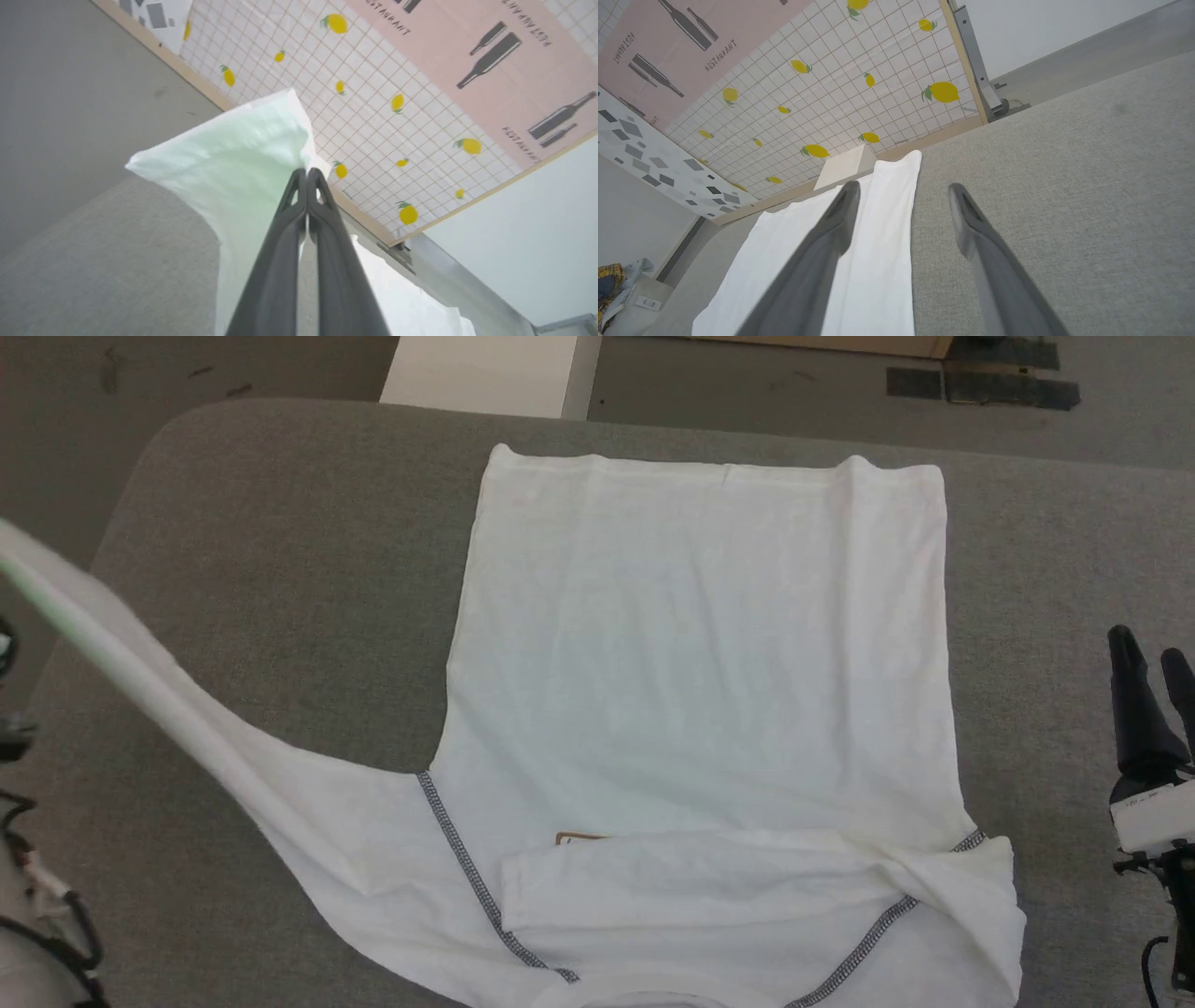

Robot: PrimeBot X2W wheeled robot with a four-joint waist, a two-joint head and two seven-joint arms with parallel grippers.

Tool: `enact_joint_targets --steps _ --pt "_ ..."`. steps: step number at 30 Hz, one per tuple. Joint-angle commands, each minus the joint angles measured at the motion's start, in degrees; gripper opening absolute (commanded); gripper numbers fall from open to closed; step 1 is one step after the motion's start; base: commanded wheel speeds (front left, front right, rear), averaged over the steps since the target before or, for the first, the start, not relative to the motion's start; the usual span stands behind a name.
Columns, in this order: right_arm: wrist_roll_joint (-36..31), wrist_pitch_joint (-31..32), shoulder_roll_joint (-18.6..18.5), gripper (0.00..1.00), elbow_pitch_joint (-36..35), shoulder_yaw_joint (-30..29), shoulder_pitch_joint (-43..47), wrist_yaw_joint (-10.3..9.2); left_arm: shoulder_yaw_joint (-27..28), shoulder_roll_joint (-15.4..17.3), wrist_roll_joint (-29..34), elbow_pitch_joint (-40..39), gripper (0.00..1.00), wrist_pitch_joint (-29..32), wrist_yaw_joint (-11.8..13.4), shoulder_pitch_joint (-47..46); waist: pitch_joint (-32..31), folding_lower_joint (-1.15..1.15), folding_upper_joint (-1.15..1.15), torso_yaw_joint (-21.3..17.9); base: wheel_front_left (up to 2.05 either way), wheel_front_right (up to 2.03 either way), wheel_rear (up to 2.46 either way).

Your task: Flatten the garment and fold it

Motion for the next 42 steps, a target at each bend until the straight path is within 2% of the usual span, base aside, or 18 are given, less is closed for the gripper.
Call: enact_joint_targets --steps 1,6,10,16,19,23,29,34,35,36,42 --pt "0.4 -0.6 0.0 1.00 0.4 0.2 1.1 -0.08 -1.8 -2.3 -1.0 -2.4 0.00 1.0 -0.4 -0.1 -0.9 0.00 0.00 -0.3 0.00 0.00 0.00" --pt "1.0 -1.4 0.0 1.00 1.5 0.3 1.8 -0.08 -11.3 -12.0 -3.0 -10.5 0.00 3.5 -0.2 0.0 -1.8 0.00 0.00 -1.1 0.00 0.00 0.00" --pt "1.5 -1.9 0.0 1.00 2.2 0.8 1.7 -0.08 -21.3 -16.3 -2.4 -12.1 0.00 3.7 0.0 -0.1 -2.1 0.00 0.00 -2.5 0.00 0.00 0.00" --pt "2.3 -2.7 0.0 1.00 3.6 1.8 1.5 -0.08 -38.8 -17.3 -4.6 -9.0 0.00 0.2 1.0 -0.1 -1.9 0.00 0.00 -5.6 0.00 0.00 0.00" --pt "2.6 -3.2 0.0 1.00 4.2 2.0 1.7 -0.08 -48.6 -17.4 -4.9 -6.2 0.00 -1.2 0.9 -0.4 -1.6 0.00 0.00 -7.2 0.00 0.00 0.00" --pt "3.0 -4.0 0.0 1.00 4.9 2.1 2.0 -0.08 -58.3 -17.4 -4.1 -1.8 0.00 -1.3 0.3 0.5 -1.2 0.00 0.00 -9.1 0.00 0.00 0.00" --pt "3.3 -4.7 0.0 1.00 5.4 1.8 2.7 -0.08 -68.1 -17.4 -2.4 3.5 0.00 1.5 -1.0 3.0 -0.8 0.00 0.00 -10.0 0.00 0.00 0.00" --pt "3.3 -5.0 0.0 1.00 5.8 1.7 3.0 -0.08 -73.2 -16.6 -1.7 5.6 0.00 5.9 -1.9 4.9 -0.7 0.00 0.00 -9.4 0.00 0.00 0.00" --pt "3.2 -5.0 0.0 1.00 5.8 1.7 2.9 -0.08 -73.6 -16.5 -1.8 5.8 0.35 6.4 -1.8 5.1 -0.8 0.00 0.00 -9.1 0.00 0.00 0.00" --pt "3.2 -4.9 0.0 1.00 5.8 1.8 2.9 -0.08 -73.7 -16.4 -1.9 5.8 1.00 6.6 -1.6 5.3 -0.9 0.00 0.00 -8.9 0.00 0.00 0.00" --pt "2.6 -4.4 0.0 1.00 5.7 2.3 2.6 -0.08 -71.4 -16.2 -5.5 1.7 1.00 8.7 -1.2 4.7 -1.6 0.00 0.00 -7.4 0.00 0.00 0.00"
